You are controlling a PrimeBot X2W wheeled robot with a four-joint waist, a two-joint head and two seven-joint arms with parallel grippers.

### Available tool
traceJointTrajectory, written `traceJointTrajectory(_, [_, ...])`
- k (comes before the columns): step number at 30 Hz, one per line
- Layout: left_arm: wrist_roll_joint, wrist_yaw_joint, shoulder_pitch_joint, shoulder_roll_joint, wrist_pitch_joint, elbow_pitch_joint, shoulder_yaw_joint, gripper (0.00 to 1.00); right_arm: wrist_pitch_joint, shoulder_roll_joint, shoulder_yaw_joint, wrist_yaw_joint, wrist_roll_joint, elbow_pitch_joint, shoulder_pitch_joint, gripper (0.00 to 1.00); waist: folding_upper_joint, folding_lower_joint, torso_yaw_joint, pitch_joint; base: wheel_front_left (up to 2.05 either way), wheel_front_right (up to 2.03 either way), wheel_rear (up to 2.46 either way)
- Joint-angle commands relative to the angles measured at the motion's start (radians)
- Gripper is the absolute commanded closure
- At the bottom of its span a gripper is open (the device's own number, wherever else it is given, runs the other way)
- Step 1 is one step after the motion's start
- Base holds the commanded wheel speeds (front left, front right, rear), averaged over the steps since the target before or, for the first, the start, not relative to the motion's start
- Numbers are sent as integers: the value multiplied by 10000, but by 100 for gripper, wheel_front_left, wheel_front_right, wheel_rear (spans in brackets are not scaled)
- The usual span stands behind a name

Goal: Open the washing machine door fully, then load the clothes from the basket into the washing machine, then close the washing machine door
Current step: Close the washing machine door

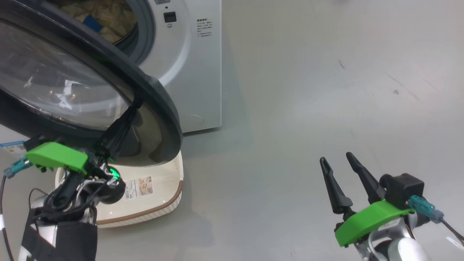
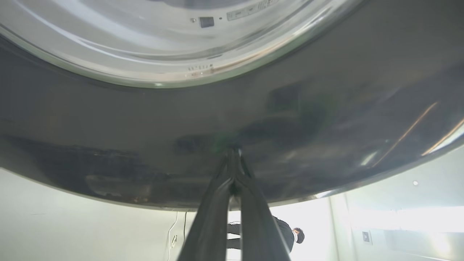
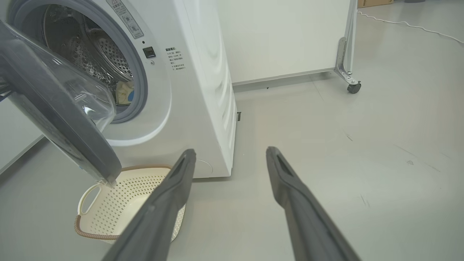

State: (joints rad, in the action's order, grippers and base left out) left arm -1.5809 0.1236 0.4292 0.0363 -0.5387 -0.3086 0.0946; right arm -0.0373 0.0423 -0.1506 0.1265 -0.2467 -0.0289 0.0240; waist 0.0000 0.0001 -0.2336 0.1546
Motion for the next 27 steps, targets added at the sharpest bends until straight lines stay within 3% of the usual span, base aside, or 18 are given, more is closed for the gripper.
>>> traceJointTrajectory(1, [86, 71, 520, 146, 35, 247, 273, 100, -152, 80, -230, 42, -54, -295, -492, 0, 0, -1, -88, 12, 0, 0, 0])
traceJointTrajectory(16, [265, 71, 1517, 336, 884, -952, 658, 100, -347, 80, -430, 42, -231, -9, -614, 0, 0, -1, -786, 34, 0, 0, 0])
traceJointTrajectory(27, [331, 71, 1319, 340, 1335, -906, 732, 100, -429, 80, -312, 42, -252, 80, -594, 0, 0, -1, -662, -69, 0, 0, 0])
